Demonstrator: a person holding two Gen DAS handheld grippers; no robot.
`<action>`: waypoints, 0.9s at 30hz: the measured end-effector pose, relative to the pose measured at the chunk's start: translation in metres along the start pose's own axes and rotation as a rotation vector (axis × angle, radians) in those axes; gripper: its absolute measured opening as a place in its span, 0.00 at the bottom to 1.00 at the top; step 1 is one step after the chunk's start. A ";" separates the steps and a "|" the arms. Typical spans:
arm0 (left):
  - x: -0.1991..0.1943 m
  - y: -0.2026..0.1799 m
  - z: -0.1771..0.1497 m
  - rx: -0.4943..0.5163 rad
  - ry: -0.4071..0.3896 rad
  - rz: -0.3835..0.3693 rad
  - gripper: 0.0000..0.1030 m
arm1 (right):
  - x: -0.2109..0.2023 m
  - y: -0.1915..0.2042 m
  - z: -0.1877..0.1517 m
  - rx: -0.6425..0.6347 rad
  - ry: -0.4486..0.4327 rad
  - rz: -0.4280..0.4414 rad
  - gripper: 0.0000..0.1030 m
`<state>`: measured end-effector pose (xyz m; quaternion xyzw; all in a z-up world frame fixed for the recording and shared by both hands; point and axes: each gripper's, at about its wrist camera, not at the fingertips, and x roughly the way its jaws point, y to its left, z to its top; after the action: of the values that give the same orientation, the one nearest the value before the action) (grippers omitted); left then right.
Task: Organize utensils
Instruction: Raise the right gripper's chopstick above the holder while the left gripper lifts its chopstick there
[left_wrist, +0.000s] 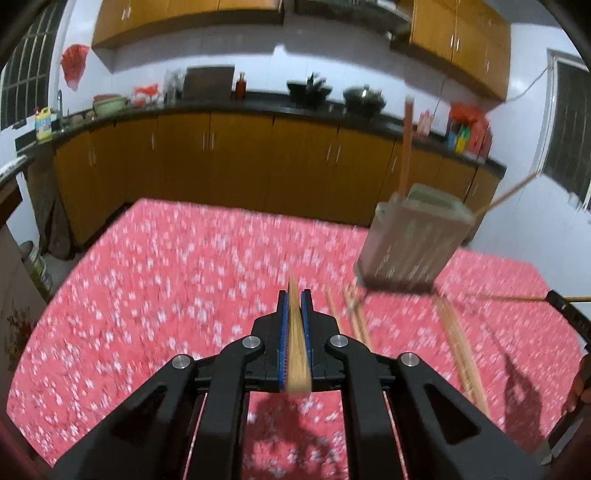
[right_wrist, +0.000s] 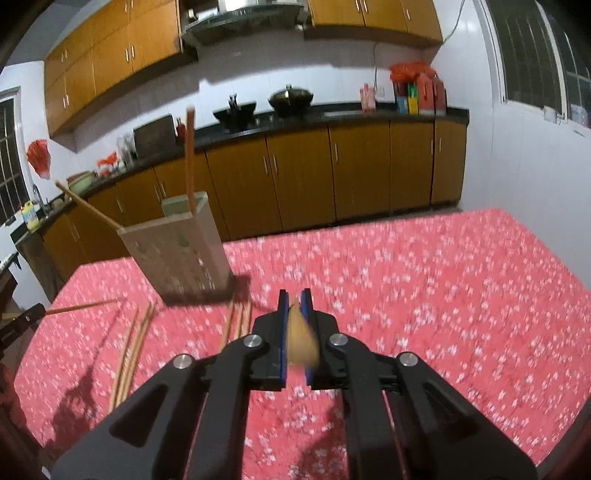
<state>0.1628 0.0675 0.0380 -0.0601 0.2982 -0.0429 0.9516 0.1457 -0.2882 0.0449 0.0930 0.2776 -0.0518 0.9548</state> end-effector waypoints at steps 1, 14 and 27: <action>-0.003 0.000 0.003 -0.002 -0.013 -0.005 0.07 | -0.002 0.001 0.003 -0.003 -0.012 0.002 0.08; -0.027 -0.008 0.041 0.016 -0.111 -0.044 0.07 | -0.031 0.013 0.039 -0.019 -0.114 0.076 0.07; -0.057 -0.062 0.096 0.068 -0.264 -0.151 0.07 | -0.074 0.055 0.118 -0.026 -0.261 0.288 0.07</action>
<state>0.1687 0.0211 0.1573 -0.0550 0.1635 -0.1164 0.9781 0.1529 -0.2551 0.1905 0.1119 0.1358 0.0773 0.9814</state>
